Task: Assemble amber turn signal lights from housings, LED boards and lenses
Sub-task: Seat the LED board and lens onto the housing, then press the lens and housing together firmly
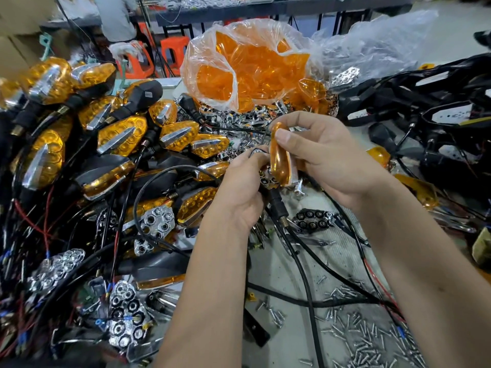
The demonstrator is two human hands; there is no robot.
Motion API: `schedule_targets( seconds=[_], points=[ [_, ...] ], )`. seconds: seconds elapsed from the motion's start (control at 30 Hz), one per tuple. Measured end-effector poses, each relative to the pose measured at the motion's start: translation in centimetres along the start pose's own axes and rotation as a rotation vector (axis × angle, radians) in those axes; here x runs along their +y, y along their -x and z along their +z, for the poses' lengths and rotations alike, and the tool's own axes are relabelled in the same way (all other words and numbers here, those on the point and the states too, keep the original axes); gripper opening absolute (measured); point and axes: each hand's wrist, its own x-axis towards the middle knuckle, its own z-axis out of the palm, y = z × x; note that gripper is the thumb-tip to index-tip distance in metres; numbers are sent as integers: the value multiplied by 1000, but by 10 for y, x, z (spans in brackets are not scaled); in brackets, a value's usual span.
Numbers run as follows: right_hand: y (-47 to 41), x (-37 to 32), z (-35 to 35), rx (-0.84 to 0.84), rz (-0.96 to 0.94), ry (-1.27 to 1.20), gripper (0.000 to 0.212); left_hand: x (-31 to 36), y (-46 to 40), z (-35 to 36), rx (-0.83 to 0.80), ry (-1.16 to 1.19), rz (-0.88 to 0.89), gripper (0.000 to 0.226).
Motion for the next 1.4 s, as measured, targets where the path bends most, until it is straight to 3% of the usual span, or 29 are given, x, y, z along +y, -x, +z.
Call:
schedule_targets(
  seconds=[0.2, 0.4, 0.67, 1.1, 1.3, 1.4],
  points=[
    [-3, 8, 11, 60, -8, 79, 8, 0, 2, 2, 69, -34, -50, 36],
    [-5, 12, 17, 163, -9, 64, 3, -3, 0, -1, 8, -18, -50, 21],
    [-8, 17, 15, 250, -65, 308, 11, -3, 1, 0, -13, 94, -144, 19],
    [-5, 34, 18, 196, -230, 501, 14, -1, 5, -5, -134, 313, -185, 51],
    [-3, 37, 22, 163, -289, 472, 23, -2, 6, -8, -158, 302, -132, 61],
    [-2, 36, 18, 147, -277, 472, 43, -2, 6, -8, -175, 299, -135, 64]
  ],
)
